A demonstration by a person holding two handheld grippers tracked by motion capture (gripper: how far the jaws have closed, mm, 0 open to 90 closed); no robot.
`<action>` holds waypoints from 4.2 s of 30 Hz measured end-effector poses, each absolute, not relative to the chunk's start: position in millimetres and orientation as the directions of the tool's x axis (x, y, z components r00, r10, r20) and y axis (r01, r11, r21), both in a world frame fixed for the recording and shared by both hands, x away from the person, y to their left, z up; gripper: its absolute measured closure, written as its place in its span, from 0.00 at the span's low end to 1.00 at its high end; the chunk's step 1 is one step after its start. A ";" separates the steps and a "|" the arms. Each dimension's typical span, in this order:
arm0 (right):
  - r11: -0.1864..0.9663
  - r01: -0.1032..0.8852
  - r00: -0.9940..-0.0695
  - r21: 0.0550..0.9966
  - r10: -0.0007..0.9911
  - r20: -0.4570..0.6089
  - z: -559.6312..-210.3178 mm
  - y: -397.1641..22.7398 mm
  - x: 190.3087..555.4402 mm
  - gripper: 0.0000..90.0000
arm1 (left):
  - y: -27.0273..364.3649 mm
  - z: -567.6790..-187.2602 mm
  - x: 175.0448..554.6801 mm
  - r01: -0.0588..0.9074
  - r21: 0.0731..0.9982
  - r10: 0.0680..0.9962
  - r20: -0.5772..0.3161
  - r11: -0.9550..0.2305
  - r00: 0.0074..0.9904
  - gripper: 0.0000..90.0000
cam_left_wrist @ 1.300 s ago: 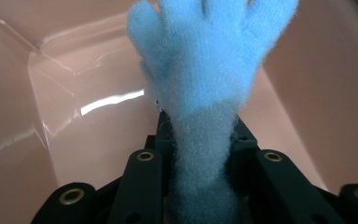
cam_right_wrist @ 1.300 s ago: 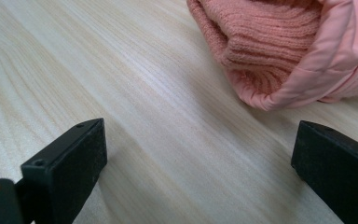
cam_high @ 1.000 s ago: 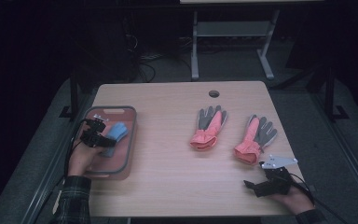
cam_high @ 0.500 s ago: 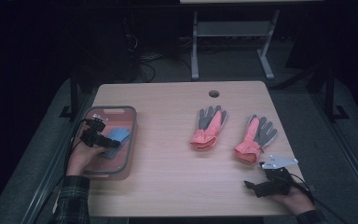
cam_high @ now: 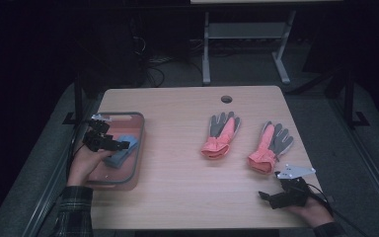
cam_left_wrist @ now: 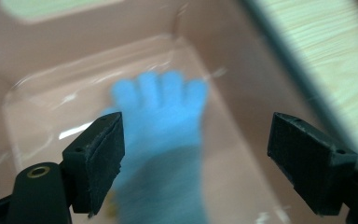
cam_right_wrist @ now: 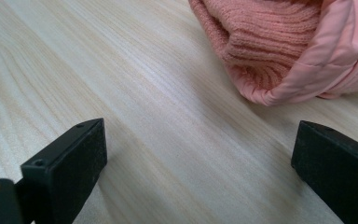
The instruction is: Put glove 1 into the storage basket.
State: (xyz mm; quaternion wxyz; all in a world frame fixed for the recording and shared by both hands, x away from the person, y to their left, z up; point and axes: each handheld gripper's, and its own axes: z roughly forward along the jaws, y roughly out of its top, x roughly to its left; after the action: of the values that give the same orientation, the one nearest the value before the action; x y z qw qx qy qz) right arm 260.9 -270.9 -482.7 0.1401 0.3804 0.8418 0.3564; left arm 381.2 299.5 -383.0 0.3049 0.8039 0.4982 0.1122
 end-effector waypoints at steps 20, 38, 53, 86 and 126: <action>0.457 0.541 -0.672 0.706 0.740 0.035 -482.6 -270.9 261.0 0.03 | 219.6 -358.7 356.2 0.609 0.687 0.723 -0.174 -0.397 0.668 0.20; 0.459 0.542 -0.674 0.704 0.738 0.038 -482.4 -270.6 261.6 0.03 | 136.9 -390.1 317.3 0.504 0.699 0.608 -0.123 -0.508 0.784 0.20; 0.479 0.588 -0.677 0.652 0.732 0.073 -461.0 -278.5 261.3 0.36 | 143.2 -445.9 284.2 0.430 0.695 0.545 -0.065 -0.576 0.836 0.15; 0.387 0.580 -0.604 0.717 0.795 0.060 -418.7 -304.3 360.8 1.00 | 167.0 -476.5 270.0 0.361 0.721 0.516 -0.005 -0.592 0.857 0.14; 0.496 0.593 -0.699 0.634 0.709 0.099 -439.0 -260.8 349.6 1.00 | 168.0 -476.2 271.5 0.370 0.718 0.527 -0.006 -0.589 0.850 0.14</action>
State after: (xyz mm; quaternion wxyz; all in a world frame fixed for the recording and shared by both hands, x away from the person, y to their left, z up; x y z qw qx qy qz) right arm 349.6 -260.8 -439.0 0.0874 0.3782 0.8605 0.3299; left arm 271.5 168.0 -476.2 0.3758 0.8852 0.2536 0.1043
